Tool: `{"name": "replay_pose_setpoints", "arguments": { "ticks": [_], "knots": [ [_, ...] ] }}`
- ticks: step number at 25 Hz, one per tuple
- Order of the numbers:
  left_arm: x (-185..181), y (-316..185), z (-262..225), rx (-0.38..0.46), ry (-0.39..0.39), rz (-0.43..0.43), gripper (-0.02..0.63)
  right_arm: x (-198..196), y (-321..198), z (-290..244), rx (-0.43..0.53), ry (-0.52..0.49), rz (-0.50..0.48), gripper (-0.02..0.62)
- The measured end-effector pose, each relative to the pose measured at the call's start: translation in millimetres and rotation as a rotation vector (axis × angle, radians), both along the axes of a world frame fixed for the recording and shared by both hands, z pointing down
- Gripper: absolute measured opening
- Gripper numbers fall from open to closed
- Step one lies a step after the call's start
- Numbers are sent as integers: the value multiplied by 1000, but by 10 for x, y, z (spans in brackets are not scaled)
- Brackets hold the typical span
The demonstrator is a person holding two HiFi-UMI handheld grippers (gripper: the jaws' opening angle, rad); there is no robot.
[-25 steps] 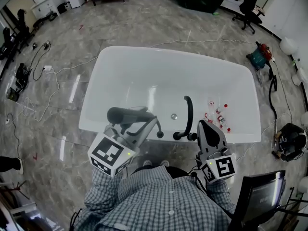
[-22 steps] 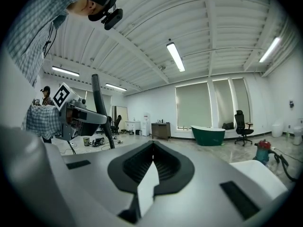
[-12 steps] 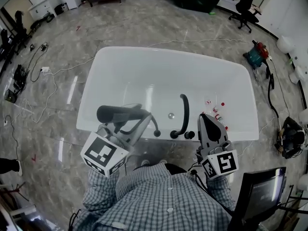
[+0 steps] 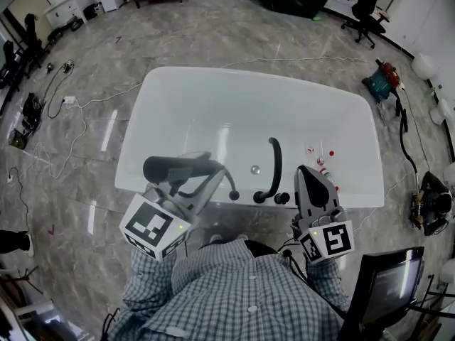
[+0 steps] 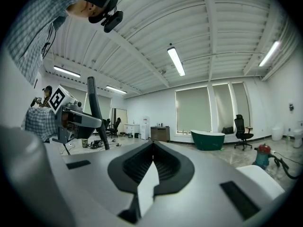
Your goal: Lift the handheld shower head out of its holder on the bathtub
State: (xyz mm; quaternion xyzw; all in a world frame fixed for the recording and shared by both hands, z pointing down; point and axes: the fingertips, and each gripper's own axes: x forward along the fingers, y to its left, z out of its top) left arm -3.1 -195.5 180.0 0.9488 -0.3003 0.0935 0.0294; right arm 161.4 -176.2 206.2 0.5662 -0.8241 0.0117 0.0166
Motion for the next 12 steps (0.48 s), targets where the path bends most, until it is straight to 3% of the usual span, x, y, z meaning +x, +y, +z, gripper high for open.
{"name": "replay_pose_setpoints", "arguments": {
  "ticks": [12],
  "knots": [
    [-19,32,-25,6,18,11,124,-2,38,-13,-2,6,-8,15]
  ]
}}
